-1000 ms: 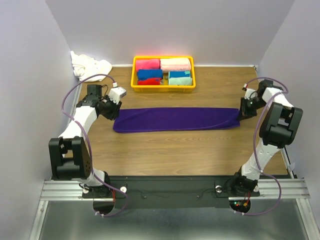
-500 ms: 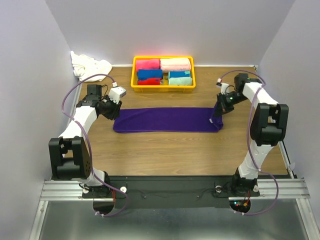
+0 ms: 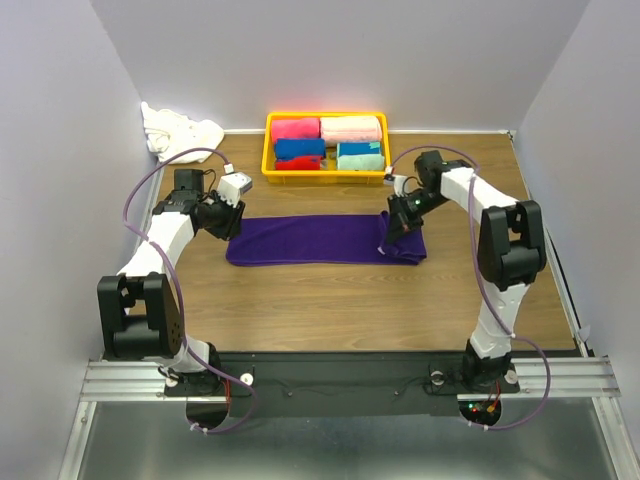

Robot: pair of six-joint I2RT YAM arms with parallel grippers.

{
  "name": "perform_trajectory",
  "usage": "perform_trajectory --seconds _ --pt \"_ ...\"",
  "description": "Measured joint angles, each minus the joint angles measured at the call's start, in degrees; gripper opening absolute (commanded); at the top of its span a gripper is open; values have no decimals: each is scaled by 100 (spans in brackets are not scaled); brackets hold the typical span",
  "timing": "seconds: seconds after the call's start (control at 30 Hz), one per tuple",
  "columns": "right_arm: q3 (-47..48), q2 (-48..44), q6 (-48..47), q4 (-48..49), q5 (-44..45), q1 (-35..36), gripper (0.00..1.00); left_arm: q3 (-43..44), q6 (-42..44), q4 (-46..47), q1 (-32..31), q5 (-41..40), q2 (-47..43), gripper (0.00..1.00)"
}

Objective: Roll the towels
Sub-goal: Fold the towel

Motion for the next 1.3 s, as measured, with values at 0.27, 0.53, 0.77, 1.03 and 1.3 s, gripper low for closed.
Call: perform_trajectory --seconds 0.27,0.53,0.77,1.03,1.3 --pt "348 678 509 407 -149 551 1 2 0 -4 42 4 22 41" --pt "509 791 868 675 -225 828 1 2 2 -9 109 15 26 41" --pt "511 883 1016 837 -221 870 56 2 20 -20 109 26 37 45" --pt "601 730 986 713 -131 623 52 2 114 -22 70 39 39 46" --pt "809 243 431 476 734 -903 41 4 166 120 -557 -337 424 39"
